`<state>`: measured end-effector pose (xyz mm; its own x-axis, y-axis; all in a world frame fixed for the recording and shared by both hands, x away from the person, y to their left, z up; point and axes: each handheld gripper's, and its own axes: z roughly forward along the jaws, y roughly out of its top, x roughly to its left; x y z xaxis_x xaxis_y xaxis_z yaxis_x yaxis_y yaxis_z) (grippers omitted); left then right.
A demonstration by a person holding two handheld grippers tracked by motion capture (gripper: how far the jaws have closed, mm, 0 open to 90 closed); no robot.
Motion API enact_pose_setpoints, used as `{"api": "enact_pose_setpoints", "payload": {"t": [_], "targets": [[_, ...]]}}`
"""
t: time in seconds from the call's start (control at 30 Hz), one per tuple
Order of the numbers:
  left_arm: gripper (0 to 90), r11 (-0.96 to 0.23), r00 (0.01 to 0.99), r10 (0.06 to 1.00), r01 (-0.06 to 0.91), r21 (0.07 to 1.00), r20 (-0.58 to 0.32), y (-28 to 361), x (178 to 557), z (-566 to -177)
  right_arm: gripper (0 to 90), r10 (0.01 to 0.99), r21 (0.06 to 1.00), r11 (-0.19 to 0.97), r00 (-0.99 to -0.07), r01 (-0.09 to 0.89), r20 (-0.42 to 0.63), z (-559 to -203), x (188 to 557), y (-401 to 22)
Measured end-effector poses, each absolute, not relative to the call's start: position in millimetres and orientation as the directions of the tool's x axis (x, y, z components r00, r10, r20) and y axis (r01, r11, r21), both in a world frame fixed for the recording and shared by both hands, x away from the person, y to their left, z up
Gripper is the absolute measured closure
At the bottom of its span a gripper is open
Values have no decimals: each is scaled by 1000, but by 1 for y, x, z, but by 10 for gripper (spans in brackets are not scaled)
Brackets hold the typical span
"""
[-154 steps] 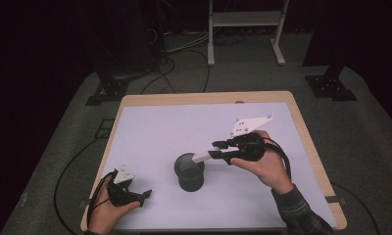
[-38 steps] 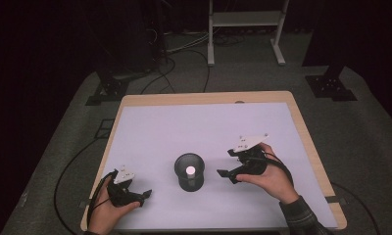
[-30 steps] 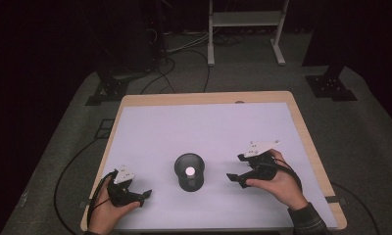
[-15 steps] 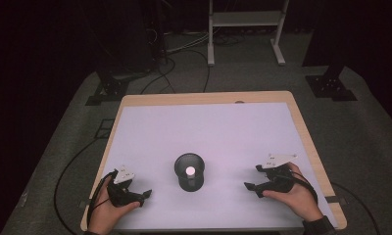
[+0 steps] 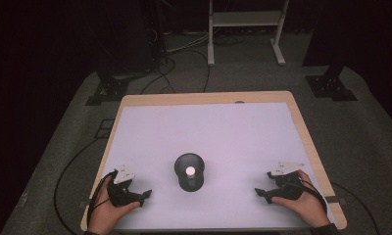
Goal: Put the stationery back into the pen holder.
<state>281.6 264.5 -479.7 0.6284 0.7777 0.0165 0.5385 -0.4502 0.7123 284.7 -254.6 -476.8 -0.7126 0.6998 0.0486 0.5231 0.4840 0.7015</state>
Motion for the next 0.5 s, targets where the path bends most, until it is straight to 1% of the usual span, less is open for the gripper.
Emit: {"api": "enact_pose_setpoints", "payload": {"t": [0.13, 0.37, 0.5], "targets": [[21, -450, 629, 778, 538, 712, 17, 264, 282, -480, 187, 699, 708, 481, -713, 517, 47, -478, 282, -261], [21, -451, 629, 778, 538, 712, 17, 264, 282, -480, 178, 689, 739, 484, -725, 468, 8, -483, 277, -265], [21, -451, 629, 778, 538, 712, 18, 264, 281, -480, 164, 693, 740, 484, -721, 467, 1, -484, 277, -265]]}}
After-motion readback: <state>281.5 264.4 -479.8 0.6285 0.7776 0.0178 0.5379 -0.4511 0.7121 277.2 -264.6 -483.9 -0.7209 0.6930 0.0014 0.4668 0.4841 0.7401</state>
